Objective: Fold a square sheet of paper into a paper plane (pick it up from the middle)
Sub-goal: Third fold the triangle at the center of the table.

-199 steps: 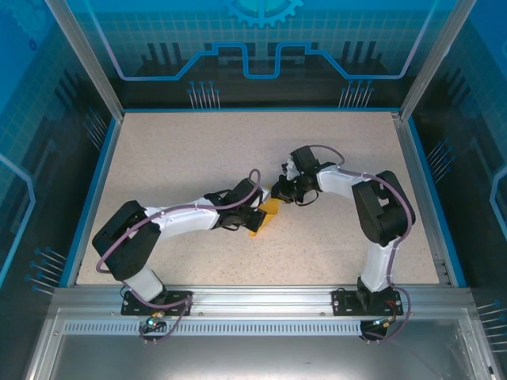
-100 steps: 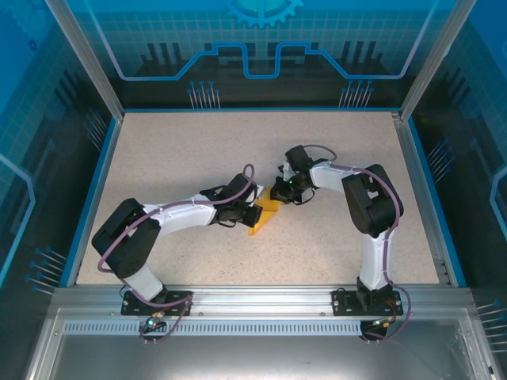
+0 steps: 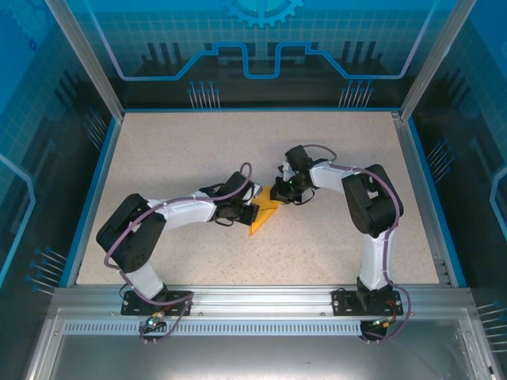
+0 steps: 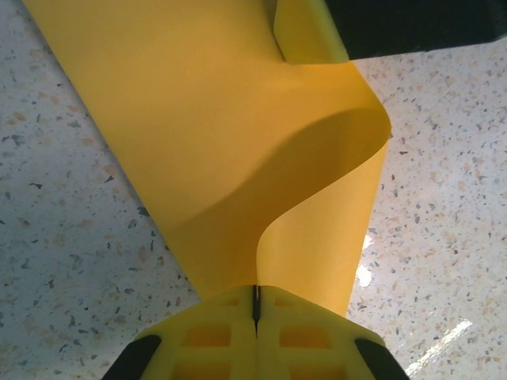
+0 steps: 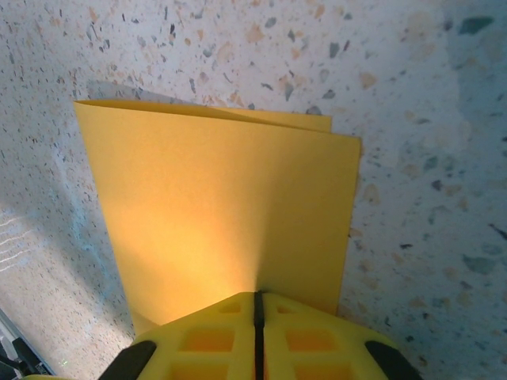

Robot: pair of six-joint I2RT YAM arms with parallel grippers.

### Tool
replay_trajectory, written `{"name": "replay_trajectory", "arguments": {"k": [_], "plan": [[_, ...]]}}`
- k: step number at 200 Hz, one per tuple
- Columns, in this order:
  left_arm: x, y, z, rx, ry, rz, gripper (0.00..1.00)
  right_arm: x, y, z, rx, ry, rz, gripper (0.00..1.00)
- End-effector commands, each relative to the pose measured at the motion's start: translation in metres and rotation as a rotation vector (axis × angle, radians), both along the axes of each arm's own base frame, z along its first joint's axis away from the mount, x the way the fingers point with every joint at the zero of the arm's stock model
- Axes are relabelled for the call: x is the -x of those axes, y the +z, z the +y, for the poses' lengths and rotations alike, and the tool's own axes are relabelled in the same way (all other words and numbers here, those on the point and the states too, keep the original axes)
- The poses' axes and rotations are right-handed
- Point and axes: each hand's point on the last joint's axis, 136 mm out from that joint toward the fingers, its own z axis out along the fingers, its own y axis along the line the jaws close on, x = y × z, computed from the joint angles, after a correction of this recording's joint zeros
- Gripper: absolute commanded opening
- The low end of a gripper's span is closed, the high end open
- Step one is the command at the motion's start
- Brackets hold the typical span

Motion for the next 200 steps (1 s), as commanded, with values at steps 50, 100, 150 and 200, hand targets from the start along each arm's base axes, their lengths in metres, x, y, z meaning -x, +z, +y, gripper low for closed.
{"name": "replay_trajectory", "arguments": {"k": [50, 100, 150, 200], "plan": [[-0.013, 0.002, -0.003, 0.016, -0.017, -0.005, 0.0, 0.015, -0.012, -0.004, 0.051, 0.022, 0.05, 0.1], [-0.016, -0.002, 0.0, -0.005, -0.017, 0.0, 0.0, 0.016, -0.011, -0.003, 0.049, 0.022, 0.051, 0.1], [-0.014, -0.005, 0.004, -0.014, -0.004, 0.017, 0.0, 0.016, -0.01, -0.003, 0.05, 0.021, 0.049, 0.1], [-0.011, -0.009, 0.005, -0.016, 0.003, 0.044, 0.0, 0.016, -0.01, -0.004, 0.054, 0.02, 0.049, 0.1]]}}
